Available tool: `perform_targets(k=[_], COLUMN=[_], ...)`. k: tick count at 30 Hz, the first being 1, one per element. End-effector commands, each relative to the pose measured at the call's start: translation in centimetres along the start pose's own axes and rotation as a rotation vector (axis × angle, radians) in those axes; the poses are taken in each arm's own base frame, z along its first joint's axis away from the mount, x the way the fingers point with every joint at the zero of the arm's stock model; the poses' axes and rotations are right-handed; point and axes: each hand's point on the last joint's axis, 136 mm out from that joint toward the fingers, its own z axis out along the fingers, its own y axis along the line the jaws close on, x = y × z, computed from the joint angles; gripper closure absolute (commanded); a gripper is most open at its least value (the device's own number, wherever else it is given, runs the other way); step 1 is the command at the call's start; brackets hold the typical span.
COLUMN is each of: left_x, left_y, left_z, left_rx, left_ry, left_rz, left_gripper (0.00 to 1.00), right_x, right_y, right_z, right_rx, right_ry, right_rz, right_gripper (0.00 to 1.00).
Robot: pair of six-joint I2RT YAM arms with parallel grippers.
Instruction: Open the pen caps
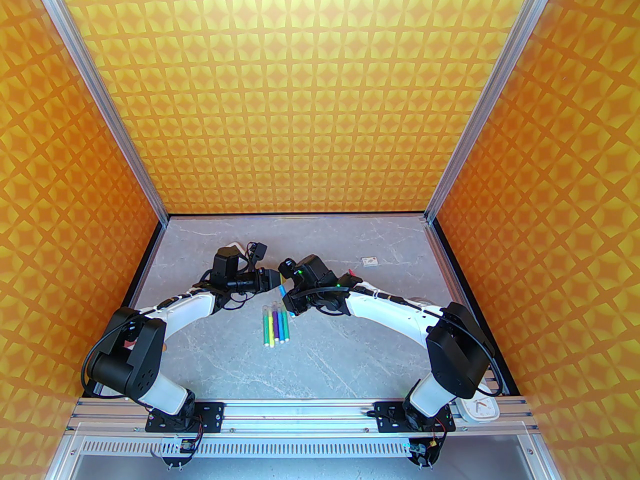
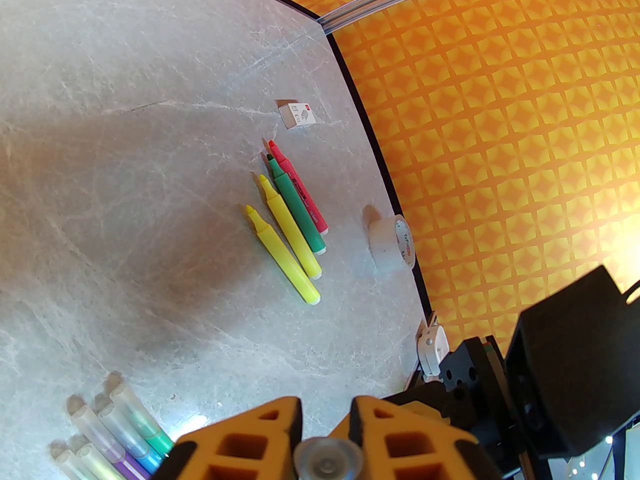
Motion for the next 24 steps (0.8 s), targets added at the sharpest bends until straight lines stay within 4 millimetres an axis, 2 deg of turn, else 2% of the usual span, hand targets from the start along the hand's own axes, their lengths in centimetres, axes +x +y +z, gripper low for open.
perform_targets(k=[1, 4, 9, 11, 17, 24], left_x=[-1.0, -0.8, -0.9, -1.0, -1.3, -1.3], left_y=[-1.5, -1.3, -1.4, -1.6, -2.3, -2.5], left_z=[0.1, 0.2, 0.1, 0.0, -0.3, -0.4], left_rx=[0.039, 0.037, 0.038, 0.042, 0.05, 0.052], left_ry=[-0.007, -0.003, -0.006, -0.011, -0.021, -0.024], left_rz=[0.03, 0.024, 0.021, 0.024, 0.034, 0.033], left_gripper=[0.85, 0.89, 1.0, 1.0, 1.0, 1.0], right_x=[-0.1, -0.2, -0.1, -0.2, -0.2, 0.1], right_y=[0.0, 0.1, -0.1, -0.1, 0.0, -0.1], right_z=[-0.4, -0.4, -0.2, 0.0, 0.4, 0.3], right_rx=[-0.004, -0.005, 0.0, -0.004, -0.014, -0.011], right_ry=[-0.014, -0.017, -0.013, -0.015, -0.017, -0.014], right_rz=[-0.016, -0.016, -0.015, -0.014, -0.013, -0.016], right_gripper=[0.99, 0.96, 0.72, 0.67, 0.67, 0.76])
